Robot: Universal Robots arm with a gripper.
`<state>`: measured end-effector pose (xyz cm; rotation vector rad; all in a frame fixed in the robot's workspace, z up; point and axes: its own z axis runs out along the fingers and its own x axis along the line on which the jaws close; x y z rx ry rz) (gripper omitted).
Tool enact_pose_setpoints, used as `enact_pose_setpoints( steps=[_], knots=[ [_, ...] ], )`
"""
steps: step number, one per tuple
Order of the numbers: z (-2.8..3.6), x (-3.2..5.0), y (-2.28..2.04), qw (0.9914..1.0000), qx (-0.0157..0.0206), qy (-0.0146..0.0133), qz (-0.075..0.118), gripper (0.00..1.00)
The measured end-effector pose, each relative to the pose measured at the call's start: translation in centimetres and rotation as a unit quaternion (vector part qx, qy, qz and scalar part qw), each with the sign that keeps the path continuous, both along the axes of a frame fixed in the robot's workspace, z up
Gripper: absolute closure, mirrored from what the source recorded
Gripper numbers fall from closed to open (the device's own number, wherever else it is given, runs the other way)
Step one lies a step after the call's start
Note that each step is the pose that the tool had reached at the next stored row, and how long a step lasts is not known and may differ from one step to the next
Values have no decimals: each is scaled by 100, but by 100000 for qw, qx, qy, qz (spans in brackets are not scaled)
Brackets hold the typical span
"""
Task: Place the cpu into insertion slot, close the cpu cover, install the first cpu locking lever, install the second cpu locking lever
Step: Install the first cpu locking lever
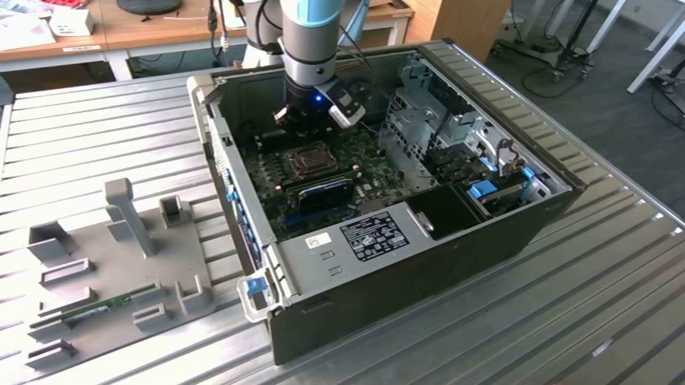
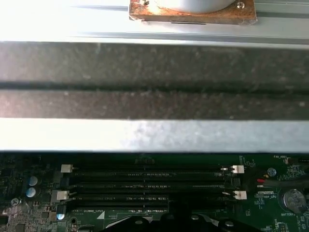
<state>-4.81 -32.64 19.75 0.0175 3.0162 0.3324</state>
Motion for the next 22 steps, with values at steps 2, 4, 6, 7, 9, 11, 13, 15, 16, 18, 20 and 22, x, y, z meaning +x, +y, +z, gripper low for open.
enact_pose_setpoints(
  steps=[2, 4, 6, 7, 9, 11, 13, 15, 16, 18, 20, 22],
  knots=[
    [0, 18, 0, 100000, 1, -9, 2, 89],
    [-1, 35, 0, 100000, 8, -9, 2, 89],
    [-1, 46, 0, 100000, 12, -14, 2, 89],
    [-1, 47, 0, 100000, 14, -14, 4, 89],
    [-5, 49, 1, 100000, 8, -19, -2, 89],
    [-15, 49, 1, 100000, 14, -55, 1, 89],
    [-31, 49, 0, 100000, 8, -128, 10, 89],
    [-41, 49, 0, 100000, 0, -170, 4, 89],
    [-42, 49, 0, 100000, 3, -178, 2, 89],
    [-43, 49, 0, 100000, 13, -185, 2, 89],
    [-44, 49, 1, 100000, 55, -195, -2, 89],
    [-44, 49, 0, 100000, 126, -192, 0, 89]
  ],
)
